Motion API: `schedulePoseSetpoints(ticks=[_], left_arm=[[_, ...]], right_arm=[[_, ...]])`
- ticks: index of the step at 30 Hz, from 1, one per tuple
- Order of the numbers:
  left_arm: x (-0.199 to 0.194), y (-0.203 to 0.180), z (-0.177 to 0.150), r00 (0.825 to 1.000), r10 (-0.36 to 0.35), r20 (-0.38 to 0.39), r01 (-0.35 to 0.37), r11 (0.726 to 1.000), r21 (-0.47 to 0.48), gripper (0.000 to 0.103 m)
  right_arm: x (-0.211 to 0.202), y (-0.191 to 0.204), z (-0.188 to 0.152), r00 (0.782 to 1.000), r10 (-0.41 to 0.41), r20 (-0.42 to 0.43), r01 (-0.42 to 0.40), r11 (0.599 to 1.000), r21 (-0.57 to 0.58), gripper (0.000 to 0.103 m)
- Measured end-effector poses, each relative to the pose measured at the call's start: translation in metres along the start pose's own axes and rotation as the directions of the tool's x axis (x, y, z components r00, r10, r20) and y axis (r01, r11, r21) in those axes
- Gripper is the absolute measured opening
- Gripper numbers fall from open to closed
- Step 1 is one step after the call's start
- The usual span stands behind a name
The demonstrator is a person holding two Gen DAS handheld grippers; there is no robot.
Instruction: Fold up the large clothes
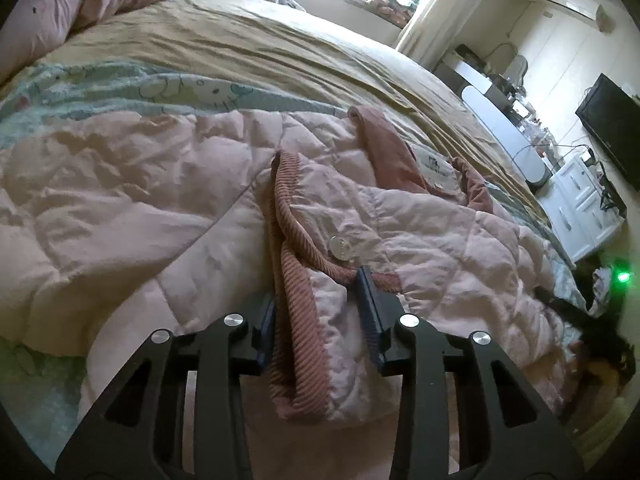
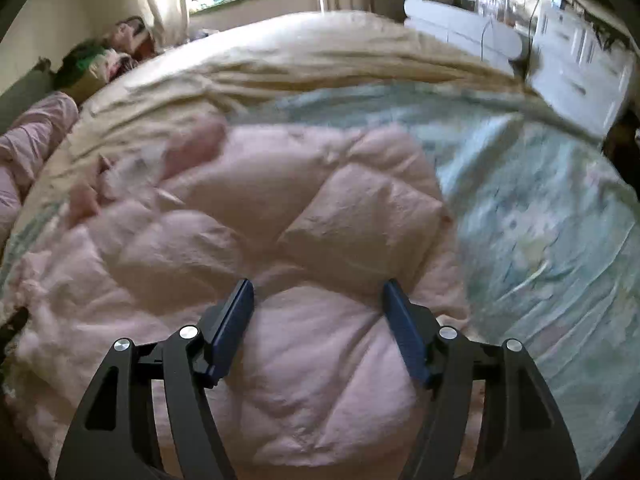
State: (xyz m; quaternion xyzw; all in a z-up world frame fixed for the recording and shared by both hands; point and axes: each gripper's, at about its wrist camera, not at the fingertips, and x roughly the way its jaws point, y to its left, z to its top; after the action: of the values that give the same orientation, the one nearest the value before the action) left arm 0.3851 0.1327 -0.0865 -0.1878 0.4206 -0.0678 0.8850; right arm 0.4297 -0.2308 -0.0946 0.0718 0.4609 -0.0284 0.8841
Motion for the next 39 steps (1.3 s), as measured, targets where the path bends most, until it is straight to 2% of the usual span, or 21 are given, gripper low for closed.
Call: schedulePoseSetpoints(ticks=[4, 7, 9, 11, 12, 15, 16, 18, 20, 22, 25, 27, 32, 39], left_arm=[[-0.001, -0.004, 0.001, 0.999, 0.045, 0.002, -0.045, 0.999, 0.029, 0.034], [-0.026, -0.020, 0.008, 0.987, 0.154, 0.046, -0.158, 0.984, 0.080, 0.034], [-0.050, -0.033, 0.013, 0.978, 0.175, 0.110, -0.187, 0.975, 0.117, 0.043], [-0.067, -0.048, 0.014, 0.968, 0.189, 0.164, -0.214, 0.964, 0.158, 0.064], [-0.071, -0.055, 0.013, 0.971, 0.167, 0.171, -0.197, 0.964, 0.178, 0.069], [-0.061, -0.071, 0.006, 0.990, 0.077, 0.120, -0.103, 0.967, 0.233, 0.076], [-0.051, -0.076, 0.000, 0.993, 0.081, 0.090, -0.102, 0.959, 0.263, 0.083], [-0.031, -0.083, -0.010, 0.994, 0.101, 0.044, -0.110, 0.947, 0.303, 0.087], [-0.007, -0.079, -0.020, 0.990, 0.136, -0.028, -0.122, 0.950, 0.289, 0.094], [0.013, -0.070, -0.026, 0.984, 0.151, -0.094, -0.122, 0.958, 0.260, 0.094], [0.017, -0.065, -0.029, 0.987, 0.136, -0.090, -0.109, 0.959, 0.261, 0.094], [0.018, -0.064, -0.029, 0.987, 0.135, -0.085, -0.109, 0.960, 0.259, 0.095], [0.014, -0.068, -0.029, 0.985, 0.153, -0.083, -0.126, 0.956, 0.266, 0.095], [-0.008, -0.068, -0.028, 0.981, 0.187, -0.055, -0.168, 0.953, 0.251, 0.095]], right_arm=[[0.010, 0.006, -0.004, 0.999, -0.044, -0.003, 0.044, 0.999, -0.031, 0.068], [0.006, 0.007, -0.004, 0.999, -0.047, -0.006, 0.047, 0.999, -0.025, 0.068], [-0.007, 0.007, -0.006, 1.000, -0.020, 0.003, 0.020, 1.000, -0.005, 0.071], [-0.027, 0.009, -0.015, 0.999, 0.029, 0.046, -0.029, 1.000, 0.002, 0.077], [-0.036, 0.010, -0.019, 0.996, 0.052, 0.066, -0.052, 0.999, 0.001, 0.080], [-0.050, 0.015, -0.030, 0.994, 0.072, 0.087, -0.071, 0.997, -0.021, 0.082], [-0.052, 0.016, -0.032, 0.993, 0.074, 0.091, -0.071, 0.997, -0.034, 0.082], [-0.057, 0.021, -0.036, 0.992, 0.076, 0.098, -0.069, 0.995, -0.070, 0.086], [-0.059, 0.026, -0.038, 0.992, 0.078, 0.094, -0.070, 0.993, -0.094, 0.087], [-0.055, 0.028, -0.040, 0.993, 0.094, 0.068, -0.088, 0.992, -0.089, 0.088], [-0.039, 0.028, -0.043, 0.997, 0.073, 0.000, -0.073, 0.994, -0.080, 0.089], [-0.025, 0.032, -0.047, 0.998, 0.037, -0.042, -0.041, 0.994, -0.105, 0.096], [-0.018, 0.040, -0.051, 0.999, -0.005, -0.040, 0.000, 0.993, -0.115, 0.099], [-0.039, 0.035, -0.057, 0.999, 0.050, -0.011, -0.050, 0.995, -0.081, 0.099]])
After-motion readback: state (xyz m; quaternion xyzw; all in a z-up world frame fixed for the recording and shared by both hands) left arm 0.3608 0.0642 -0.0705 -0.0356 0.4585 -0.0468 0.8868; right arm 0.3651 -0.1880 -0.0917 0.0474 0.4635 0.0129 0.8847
